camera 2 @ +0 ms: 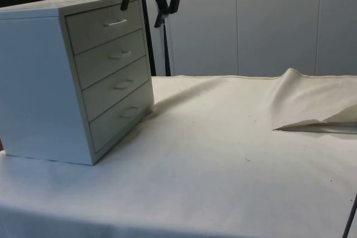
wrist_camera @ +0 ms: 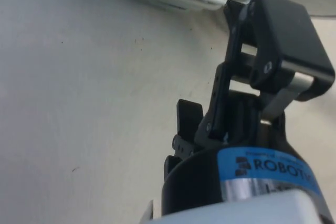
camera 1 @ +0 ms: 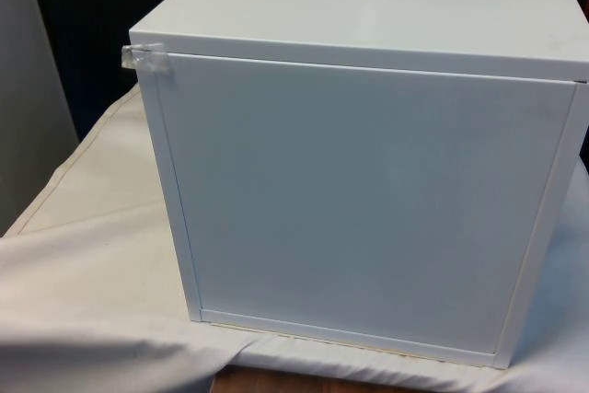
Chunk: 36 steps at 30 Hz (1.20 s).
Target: Open the drawer, then close it.
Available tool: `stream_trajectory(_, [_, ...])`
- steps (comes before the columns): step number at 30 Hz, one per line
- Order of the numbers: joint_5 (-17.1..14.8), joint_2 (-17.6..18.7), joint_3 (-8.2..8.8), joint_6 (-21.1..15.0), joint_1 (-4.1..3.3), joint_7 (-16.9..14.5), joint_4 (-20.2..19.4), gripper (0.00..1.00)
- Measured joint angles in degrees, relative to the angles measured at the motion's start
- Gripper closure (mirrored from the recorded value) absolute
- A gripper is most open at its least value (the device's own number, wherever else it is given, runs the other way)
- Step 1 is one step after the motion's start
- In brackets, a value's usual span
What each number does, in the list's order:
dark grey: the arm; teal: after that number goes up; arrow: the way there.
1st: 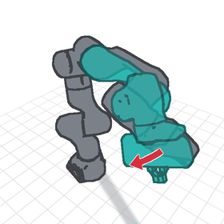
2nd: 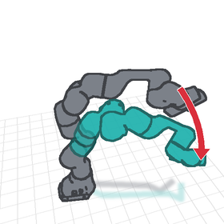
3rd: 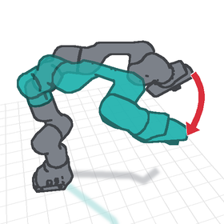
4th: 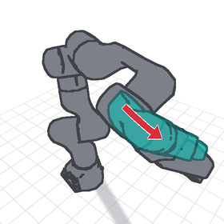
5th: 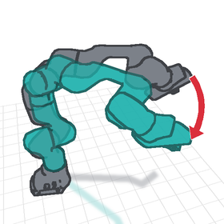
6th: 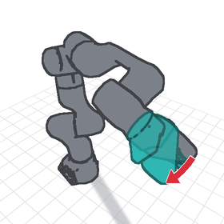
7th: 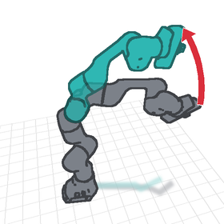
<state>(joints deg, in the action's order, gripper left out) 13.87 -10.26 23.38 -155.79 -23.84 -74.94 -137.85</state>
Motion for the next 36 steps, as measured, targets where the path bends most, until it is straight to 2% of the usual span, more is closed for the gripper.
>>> stream_trajectory(8, [1.09, 1.72, 0.52, -4.13, 0.17, 0.69, -0.06, 0.0])
stream_trajectory(11, [1.2, 2.01, 0.69, -4.64, 0.23, 0.57, -0.06, 0.0])
stream_trajectory(17, [1.26, 3.78, 1.49, -8.48, 0.23, -0.97, -0.23, 0.0])
stream_trajectory(30, [1.26, 4.47, 1.78, -16.16, 0.17, -1.72, -3.84, 0.0])
stream_trajectory(36, [1.26, 5.96, 1.89, -19.88, 0.17, -1.72, -4.64, 0.0])
